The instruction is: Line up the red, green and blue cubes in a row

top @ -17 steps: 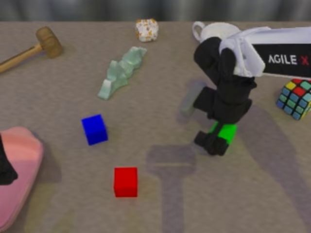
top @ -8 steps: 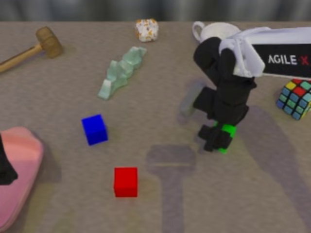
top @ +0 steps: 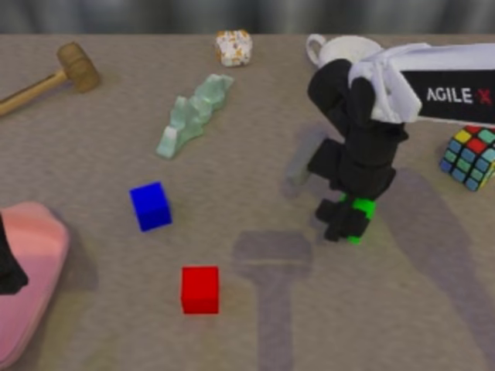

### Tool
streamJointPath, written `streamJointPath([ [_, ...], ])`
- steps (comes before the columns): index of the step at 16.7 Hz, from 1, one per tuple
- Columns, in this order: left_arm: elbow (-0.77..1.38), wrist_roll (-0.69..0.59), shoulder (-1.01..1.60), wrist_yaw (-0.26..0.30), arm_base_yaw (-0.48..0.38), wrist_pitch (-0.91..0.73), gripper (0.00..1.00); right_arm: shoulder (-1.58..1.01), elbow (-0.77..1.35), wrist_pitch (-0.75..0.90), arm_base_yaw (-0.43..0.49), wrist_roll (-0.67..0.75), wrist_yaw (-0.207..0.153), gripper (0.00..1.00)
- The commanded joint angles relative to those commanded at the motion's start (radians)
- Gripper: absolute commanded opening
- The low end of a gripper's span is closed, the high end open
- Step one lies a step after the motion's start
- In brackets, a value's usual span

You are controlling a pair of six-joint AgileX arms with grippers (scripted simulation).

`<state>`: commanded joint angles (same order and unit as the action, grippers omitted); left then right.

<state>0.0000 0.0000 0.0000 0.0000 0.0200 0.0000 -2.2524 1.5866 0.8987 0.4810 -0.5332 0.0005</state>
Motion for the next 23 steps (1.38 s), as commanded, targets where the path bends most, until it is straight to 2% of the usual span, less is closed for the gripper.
streamJointPath([
  [3, 0.0, 0.0, 0.0, 0.0, 0.0, 0.0, 1.0, 0.013, 0.033, 0.042, -0.001, 0.002, 0.0, 0.0],
  [8, 0.0, 0.0, 0.0, 0.0, 0.0, 0.0, 1.0, 0.076, 0.139, 0.221, 0.008, -0.002, -0.001, 0.0],
  [15, 0.0, 0.0, 0.0, 0.0, 0.0, 0.0, 1.0, 0.086, 0.144, 0.234, 0.021, -0.01, -0.001, 0.0],
  [18, 0.0, 0.0, 0.0, 0.0, 0.0, 0.0, 1.0, 0.115, 0.122, 0.239, 0.106, -0.051, -0.001, 0.0],
  [23, 0.0, 0.0, 0.0, 0.0, 0.0, 0.0, 1.0, 0.181, 0.067, 0.25, 0.31, -0.157, -0.002, 0.0],
])
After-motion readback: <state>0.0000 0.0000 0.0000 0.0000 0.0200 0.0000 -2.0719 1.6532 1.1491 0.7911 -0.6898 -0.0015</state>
